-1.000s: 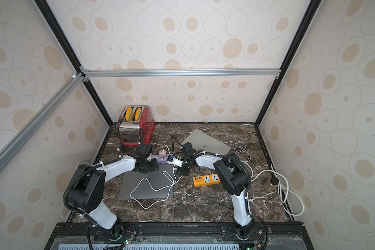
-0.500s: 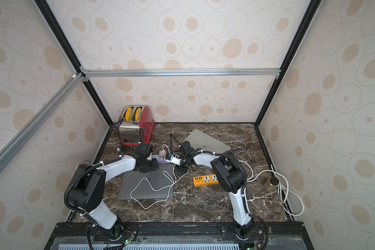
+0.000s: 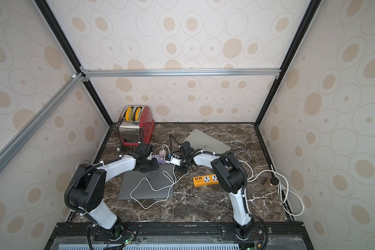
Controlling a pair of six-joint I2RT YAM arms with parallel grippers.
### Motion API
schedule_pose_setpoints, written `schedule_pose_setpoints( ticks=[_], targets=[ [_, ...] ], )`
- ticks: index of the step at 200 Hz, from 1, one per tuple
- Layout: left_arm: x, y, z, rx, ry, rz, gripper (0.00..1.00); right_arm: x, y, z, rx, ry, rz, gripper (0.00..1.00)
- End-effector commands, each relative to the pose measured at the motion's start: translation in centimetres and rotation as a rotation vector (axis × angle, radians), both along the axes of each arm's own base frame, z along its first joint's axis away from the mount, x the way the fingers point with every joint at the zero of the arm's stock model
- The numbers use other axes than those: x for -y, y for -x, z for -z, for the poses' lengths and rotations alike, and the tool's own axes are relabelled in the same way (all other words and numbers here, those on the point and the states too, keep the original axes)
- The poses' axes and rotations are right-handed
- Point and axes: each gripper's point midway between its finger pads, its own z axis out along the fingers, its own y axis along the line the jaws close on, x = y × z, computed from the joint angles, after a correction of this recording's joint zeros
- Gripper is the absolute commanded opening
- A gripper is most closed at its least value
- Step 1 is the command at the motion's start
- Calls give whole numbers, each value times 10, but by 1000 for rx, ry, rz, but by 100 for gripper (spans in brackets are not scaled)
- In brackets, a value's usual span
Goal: Unplug the laptop charger
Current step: Remove the charging cable from the laptop.
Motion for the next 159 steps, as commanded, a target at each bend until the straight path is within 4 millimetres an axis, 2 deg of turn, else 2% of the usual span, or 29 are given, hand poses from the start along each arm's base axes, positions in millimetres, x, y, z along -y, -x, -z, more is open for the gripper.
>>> schedule_pose_setpoints(
  ticks=[1,78,118,159],
  targets=[
    [-24,41,47,-201,-86,-34,51,13,12,2,-7,70,-37,8],
    [-25,42,50,-208,-96,-37,51,25,11,-8,16,160,-80,7],
    [-25,41,51,-207,-91,-36,51,37,14,1,18,213,-75,7],
    [-25,42,52,-212,-95,-35,51,42,6,-8,3,166,-32,7]
  ],
)
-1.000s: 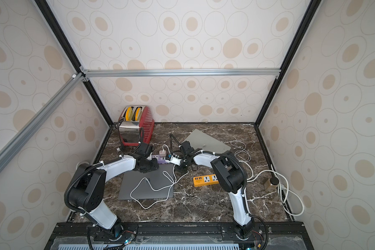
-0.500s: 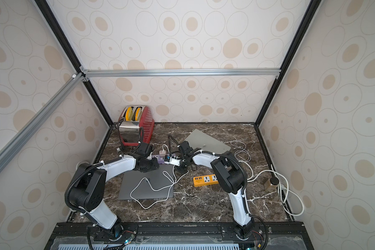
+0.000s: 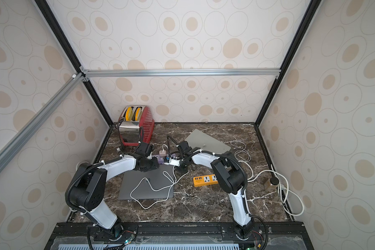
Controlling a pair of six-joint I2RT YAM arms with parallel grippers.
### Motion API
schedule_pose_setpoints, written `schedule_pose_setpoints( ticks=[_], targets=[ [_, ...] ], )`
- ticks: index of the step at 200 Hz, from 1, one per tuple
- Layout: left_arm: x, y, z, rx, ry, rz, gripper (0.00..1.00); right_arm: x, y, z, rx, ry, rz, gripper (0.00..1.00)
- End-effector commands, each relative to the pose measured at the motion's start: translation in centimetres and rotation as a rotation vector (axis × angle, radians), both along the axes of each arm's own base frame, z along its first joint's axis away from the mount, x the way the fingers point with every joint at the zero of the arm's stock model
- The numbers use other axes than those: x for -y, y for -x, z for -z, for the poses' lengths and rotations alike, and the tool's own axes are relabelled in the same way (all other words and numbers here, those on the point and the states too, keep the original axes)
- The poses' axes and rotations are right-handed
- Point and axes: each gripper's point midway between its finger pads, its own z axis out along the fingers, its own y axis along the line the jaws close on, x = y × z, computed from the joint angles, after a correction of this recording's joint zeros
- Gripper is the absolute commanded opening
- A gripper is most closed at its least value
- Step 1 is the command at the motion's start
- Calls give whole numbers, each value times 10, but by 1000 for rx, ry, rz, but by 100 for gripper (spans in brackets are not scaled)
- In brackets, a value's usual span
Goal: Unplug the laptop charger
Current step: Remove the charging cable from the laptop.
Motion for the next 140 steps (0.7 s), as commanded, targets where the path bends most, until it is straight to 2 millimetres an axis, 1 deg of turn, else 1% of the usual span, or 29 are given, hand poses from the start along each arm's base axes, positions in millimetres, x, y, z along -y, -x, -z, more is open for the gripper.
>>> schedule_pose_setpoints(
  ticks=[1,22,43,70,84,99,116,140],
  targets=[
    [-25,49,52,-238,-92,-29,51,31,6,-6,-56,55,30,7],
    [-24,50,53,-241,-92,-29,51,34,-2,-14,-76,35,55,7],
    [-24,48,50,-232,-88,-30,51,34,-3,-18,-67,36,48,7],
    [-19,40,40,-195,-67,-20,53,36,-2,-12,-86,45,73,11],
    [-15,34,32,-169,-46,-10,54,36,-3,-10,-90,41,100,18],
    [-10,27,19,-133,-26,8,56,36,-3,-12,-84,27,124,28],
    [-8,20,1,-87,-14,20,56,37,-6,-21,-59,4,155,36],
    [-11,11,-25,-26,-34,21,56,41,-13,-38,-10,-9,206,42]
  ],
)
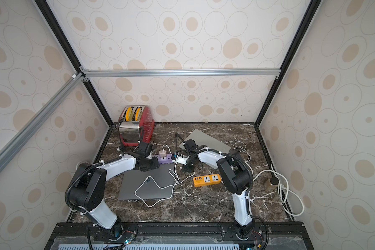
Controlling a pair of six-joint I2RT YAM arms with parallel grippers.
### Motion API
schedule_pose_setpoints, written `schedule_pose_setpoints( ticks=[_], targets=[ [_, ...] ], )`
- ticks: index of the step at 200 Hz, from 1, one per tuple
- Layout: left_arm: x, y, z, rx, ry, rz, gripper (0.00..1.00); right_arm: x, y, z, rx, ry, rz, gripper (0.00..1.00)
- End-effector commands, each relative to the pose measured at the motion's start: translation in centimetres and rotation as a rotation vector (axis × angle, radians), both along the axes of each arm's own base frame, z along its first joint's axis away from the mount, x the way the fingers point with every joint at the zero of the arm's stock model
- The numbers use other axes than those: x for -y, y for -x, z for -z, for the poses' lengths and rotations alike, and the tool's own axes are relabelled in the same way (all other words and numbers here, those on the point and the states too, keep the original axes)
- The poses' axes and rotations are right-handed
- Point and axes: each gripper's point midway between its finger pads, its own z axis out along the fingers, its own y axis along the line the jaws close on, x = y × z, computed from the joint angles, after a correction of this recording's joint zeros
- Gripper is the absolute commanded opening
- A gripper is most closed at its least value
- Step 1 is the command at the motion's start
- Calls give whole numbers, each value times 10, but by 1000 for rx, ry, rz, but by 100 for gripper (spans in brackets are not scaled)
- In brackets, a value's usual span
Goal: Unplug the laptop charger
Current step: Remove the charging cable from the laptop, then remove the charging cable from the plug.
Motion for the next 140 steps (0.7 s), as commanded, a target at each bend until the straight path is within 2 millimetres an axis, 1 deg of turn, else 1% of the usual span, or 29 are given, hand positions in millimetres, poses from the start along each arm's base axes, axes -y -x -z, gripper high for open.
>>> schedule_pose_setpoints(
  ticks=[1,19,40,59,73,95,114,132,140],
  targets=[
    [-11,7,-19,-12,-40,6,56,0,-8,-32,73,-39,49,42],
    [-12,1,-34,21,-55,6,56,0,-14,-53,121,-54,76,46],
    [-12,-7,-45,49,-56,9,56,0,-24,-80,178,-76,107,50],
    [-11,-16,-53,69,-52,7,56,-8,-32,-104,222,-112,102,53],
    [-12,-25,-59,83,-50,1,56,-16,-40,-116,243,-135,91,55],
    [-16,-42,-68,105,-44,-20,56,-32,-52,-130,250,-168,73,56],
    [-19,-56,-75,126,-36,-39,56,-46,-63,-137,267,-211,64,56],
    [-18,-66,-76,131,-33,-43,56,-60,-69,-142,272,-262,40,59],
    [-17,-71,-75,134,-29,-45,56,-68,-69,-144,266,-282,16,59]
  ],
)
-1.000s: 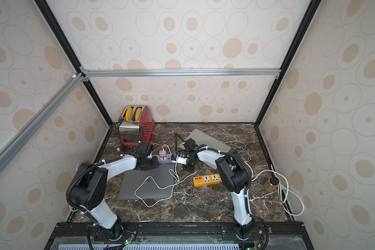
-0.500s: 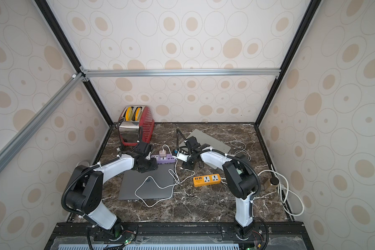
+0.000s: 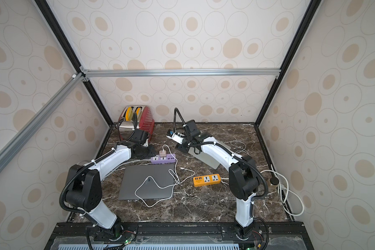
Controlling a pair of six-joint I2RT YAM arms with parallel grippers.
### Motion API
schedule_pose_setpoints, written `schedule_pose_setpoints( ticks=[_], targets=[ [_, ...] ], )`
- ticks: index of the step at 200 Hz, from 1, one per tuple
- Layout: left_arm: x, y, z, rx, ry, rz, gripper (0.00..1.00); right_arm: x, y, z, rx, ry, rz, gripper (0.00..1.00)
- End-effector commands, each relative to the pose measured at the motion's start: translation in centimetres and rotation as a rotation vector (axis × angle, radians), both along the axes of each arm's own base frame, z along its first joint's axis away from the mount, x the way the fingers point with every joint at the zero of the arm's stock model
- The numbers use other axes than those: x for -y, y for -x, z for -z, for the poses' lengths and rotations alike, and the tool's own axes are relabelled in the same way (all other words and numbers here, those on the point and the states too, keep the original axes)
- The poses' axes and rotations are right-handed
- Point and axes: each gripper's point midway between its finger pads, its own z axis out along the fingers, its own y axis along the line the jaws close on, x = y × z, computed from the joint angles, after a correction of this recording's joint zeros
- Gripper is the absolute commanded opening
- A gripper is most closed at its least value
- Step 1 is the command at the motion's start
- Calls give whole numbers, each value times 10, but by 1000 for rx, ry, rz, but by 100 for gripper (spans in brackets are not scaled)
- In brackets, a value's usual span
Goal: Unplug the laptop charger
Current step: Remove the charging cable from the plug.
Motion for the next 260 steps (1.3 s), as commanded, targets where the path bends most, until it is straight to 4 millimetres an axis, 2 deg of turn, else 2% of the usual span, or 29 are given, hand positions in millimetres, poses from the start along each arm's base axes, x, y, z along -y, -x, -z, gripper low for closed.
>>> schedule_pose_setpoints(
  ticks=[1,28,57,128,185,220,260],
  targets=[
    [-3,-14,-2,-2,-16,-5,56,-21,2,9,-35,-32,-79,59],
    [2,-26,4,-6,1,-10,56,-40,1,12,-52,-53,-145,60],
    [6,-35,10,-4,24,-16,56,-50,0,14,-49,-83,-180,62],
    [10,-34,30,-51,34,-9,56,-62,1,36,-104,-88,-234,65],
    [9,-30,35,-66,28,-5,56,-76,7,50,-187,-147,-279,57],
    [8,-28,38,-76,23,-5,56,-84,5,53,-211,-180,-289,49],
    [7,-24,42,-86,18,-3,56,-90,6,56,-233,-202,-302,46]
  ],
)
